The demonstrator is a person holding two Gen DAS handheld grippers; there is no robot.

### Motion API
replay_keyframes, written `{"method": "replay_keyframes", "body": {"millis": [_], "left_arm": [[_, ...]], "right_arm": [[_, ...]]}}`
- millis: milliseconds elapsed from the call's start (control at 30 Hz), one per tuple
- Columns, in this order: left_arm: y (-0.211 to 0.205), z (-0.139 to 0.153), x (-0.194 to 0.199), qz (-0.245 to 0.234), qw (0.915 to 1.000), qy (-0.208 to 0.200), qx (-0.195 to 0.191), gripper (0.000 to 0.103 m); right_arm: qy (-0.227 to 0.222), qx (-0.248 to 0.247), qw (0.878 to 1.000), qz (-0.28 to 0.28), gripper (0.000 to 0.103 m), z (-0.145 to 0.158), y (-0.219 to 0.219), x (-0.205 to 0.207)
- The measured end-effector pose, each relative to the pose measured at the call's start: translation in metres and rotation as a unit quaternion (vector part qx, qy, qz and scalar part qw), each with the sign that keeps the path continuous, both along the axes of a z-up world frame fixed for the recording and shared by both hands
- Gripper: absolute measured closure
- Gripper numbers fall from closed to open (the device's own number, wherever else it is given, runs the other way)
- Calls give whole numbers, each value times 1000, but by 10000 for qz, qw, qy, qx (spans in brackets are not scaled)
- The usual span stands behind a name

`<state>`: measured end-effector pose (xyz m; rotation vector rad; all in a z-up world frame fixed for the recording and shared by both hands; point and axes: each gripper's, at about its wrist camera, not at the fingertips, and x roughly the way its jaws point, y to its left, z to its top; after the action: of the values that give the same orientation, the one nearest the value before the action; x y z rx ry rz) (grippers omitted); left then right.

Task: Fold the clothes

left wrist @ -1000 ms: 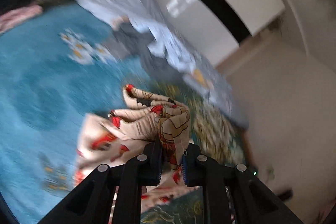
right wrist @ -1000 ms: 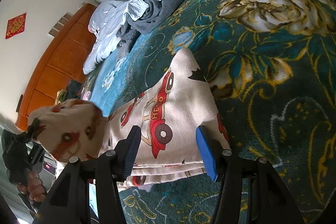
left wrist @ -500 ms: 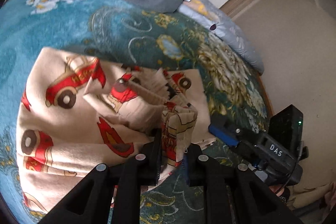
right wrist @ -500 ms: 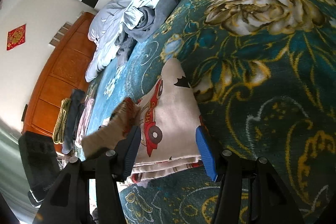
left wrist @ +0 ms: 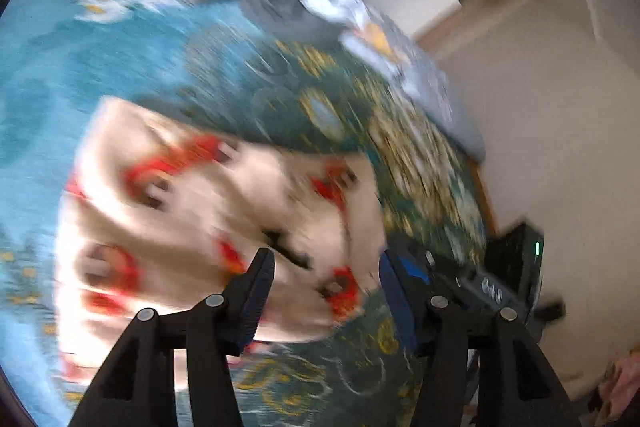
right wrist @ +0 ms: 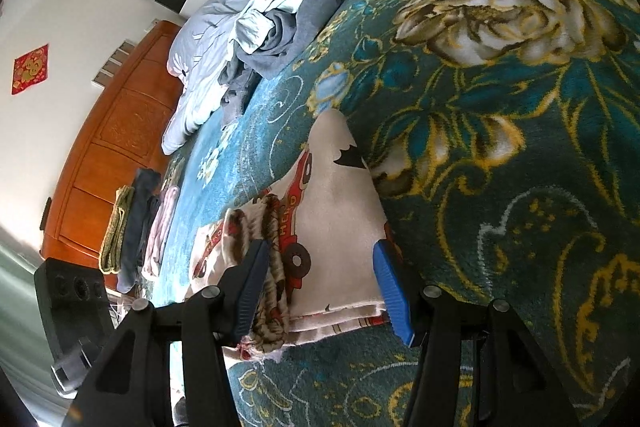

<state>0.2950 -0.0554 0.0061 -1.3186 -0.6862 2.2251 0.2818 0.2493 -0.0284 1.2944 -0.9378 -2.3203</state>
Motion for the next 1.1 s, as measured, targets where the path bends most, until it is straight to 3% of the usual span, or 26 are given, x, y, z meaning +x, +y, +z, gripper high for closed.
{"method": "replay_keyframes", "body": {"millis": [67,167,233,433,800,933,1000,1100], "left_arm": [[-28,6,2,597,9978,111,-282,43],[-60,4,5,1319,9856,62,-1055,43],[-75,-8,7,1561,9813,-201,-1107,43],[-79,-43,19,1599,9786,-683,-1101,42],[-78,-44,21,1573,9803,-704,-965,42],[-81,-45,22,1594,9802,-722,-927,42],[-81,-45,23,1594,9802,-721,-928,42],[-81,-43,25,1569,9813,-695,-867,42]], "right_arm": [[57,12,9999,94,47,3,-3,1],[177,116,9991,367,47,7,-16,1],[254,246,9973,645,47,8,-32,0],[182,376,9931,1094,47,-1,-70,-6],[193,516,9931,1039,47,-7,-89,-28],[354,699,9885,1290,45,0,-99,-21],[409,864,9864,1337,51,2,-102,-18],[465,1122,9829,1383,81,4,-106,-15]]}}
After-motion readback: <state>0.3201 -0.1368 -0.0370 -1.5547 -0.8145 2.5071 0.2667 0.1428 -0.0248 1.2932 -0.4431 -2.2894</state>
